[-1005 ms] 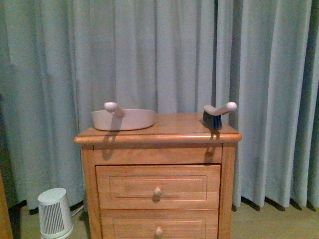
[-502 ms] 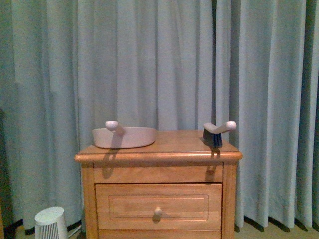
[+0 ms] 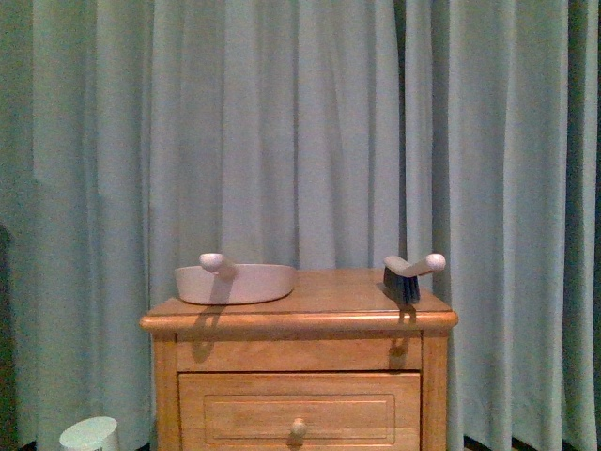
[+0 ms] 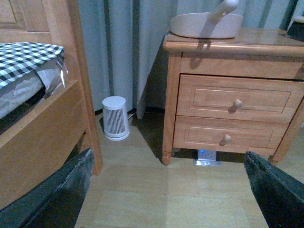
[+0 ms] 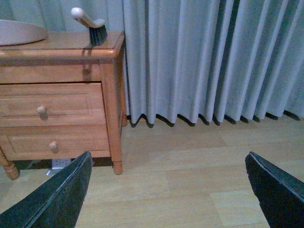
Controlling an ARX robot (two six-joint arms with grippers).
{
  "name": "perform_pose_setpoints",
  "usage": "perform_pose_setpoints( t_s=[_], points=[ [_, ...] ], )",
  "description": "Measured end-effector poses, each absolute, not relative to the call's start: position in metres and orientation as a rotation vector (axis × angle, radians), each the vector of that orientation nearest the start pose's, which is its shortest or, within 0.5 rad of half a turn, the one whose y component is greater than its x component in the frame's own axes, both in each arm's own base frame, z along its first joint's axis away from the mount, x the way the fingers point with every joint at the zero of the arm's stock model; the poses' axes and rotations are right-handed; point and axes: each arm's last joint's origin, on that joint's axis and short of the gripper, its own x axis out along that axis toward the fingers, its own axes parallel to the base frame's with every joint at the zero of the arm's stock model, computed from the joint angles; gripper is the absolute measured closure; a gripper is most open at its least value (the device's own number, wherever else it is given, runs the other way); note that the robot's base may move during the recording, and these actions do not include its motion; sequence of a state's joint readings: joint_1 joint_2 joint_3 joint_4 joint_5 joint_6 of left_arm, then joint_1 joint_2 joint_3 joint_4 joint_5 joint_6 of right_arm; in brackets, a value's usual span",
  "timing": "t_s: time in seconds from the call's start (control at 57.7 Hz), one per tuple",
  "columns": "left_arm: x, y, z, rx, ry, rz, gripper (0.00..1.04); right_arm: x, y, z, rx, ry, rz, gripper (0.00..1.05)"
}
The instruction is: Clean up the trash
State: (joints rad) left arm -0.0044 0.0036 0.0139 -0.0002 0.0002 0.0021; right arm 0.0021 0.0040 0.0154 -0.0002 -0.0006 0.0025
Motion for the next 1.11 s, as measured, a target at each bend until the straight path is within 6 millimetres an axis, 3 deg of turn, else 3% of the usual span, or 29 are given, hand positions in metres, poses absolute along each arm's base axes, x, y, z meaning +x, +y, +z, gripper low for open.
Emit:
perform_pose_setpoints(
  t_s=[1.108],
  points=[
    [0.0970, -0.0004, 0.1680, 0.002, -0.010, -0.004, 0.08, 0.0970, 0.0002, 0.1684, 0.002, -0.011, 0.002, 0.07]
  ],
)
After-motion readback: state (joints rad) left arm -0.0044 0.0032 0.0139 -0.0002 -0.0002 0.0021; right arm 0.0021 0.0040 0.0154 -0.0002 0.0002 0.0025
